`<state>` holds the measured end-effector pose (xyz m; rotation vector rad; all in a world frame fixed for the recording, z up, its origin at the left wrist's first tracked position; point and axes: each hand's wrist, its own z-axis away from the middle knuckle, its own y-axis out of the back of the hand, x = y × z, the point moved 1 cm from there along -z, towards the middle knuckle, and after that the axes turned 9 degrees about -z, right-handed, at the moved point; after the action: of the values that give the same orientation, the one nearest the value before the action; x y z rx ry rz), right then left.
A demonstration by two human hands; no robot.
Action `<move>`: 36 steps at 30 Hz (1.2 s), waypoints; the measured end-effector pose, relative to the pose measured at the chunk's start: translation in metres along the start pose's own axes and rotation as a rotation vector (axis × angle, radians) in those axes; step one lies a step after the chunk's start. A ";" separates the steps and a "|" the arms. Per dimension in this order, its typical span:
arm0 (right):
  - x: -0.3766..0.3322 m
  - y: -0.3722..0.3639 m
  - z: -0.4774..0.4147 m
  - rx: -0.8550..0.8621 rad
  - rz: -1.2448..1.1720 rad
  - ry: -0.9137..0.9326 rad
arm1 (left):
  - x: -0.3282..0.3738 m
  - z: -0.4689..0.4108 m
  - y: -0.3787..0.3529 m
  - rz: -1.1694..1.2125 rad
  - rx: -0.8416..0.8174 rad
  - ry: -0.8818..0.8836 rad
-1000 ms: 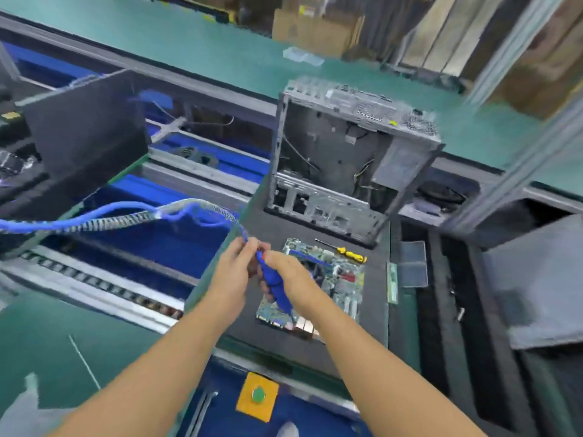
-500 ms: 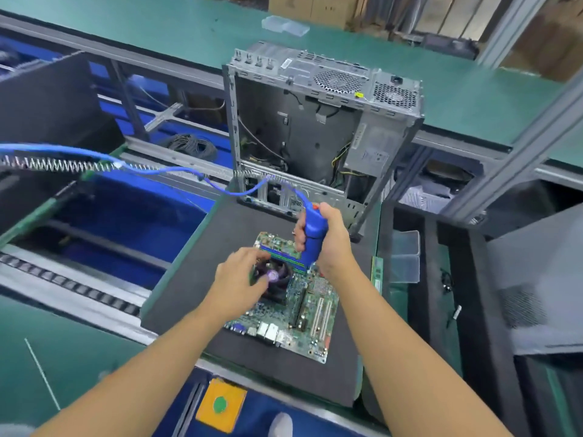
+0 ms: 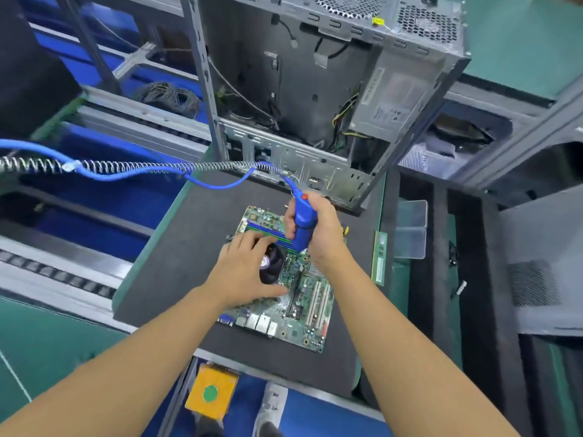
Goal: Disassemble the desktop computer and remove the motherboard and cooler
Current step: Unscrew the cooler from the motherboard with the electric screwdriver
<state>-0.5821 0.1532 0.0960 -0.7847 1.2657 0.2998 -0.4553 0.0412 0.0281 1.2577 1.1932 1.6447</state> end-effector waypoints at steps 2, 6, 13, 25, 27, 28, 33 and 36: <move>0.001 0.002 0.001 -0.026 -0.018 -0.036 | 0.000 0.001 -0.001 0.008 0.006 0.000; -0.001 0.003 0.003 -0.083 0.025 -0.111 | 0.000 0.003 -0.002 0.023 0.017 0.004; -0.005 0.004 0.011 -0.152 0.076 -0.153 | 0.001 0.003 0.000 0.019 0.001 0.009; 0.008 0.014 0.006 -0.068 -0.075 0.032 | 0.003 0.003 -0.003 -0.195 0.061 -0.023; 0.010 0.011 0.005 -0.083 -0.051 0.022 | 0.004 0.003 -0.003 -0.202 0.056 -0.012; 0.012 0.011 0.005 -0.087 -0.041 0.016 | 0.004 0.003 -0.003 -0.202 0.054 -0.009; 0.015 0.012 0.004 -0.111 0.012 0.021 | 0.006 0.002 -0.003 -0.209 0.075 0.012; 0.014 0.012 0.007 -0.140 0.048 0.021 | 0.006 0.002 -0.003 -0.208 0.079 0.012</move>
<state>-0.5799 0.1630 0.0793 -0.8793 1.2949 0.4236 -0.4549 0.0478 0.0266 1.1304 1.3598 1.4679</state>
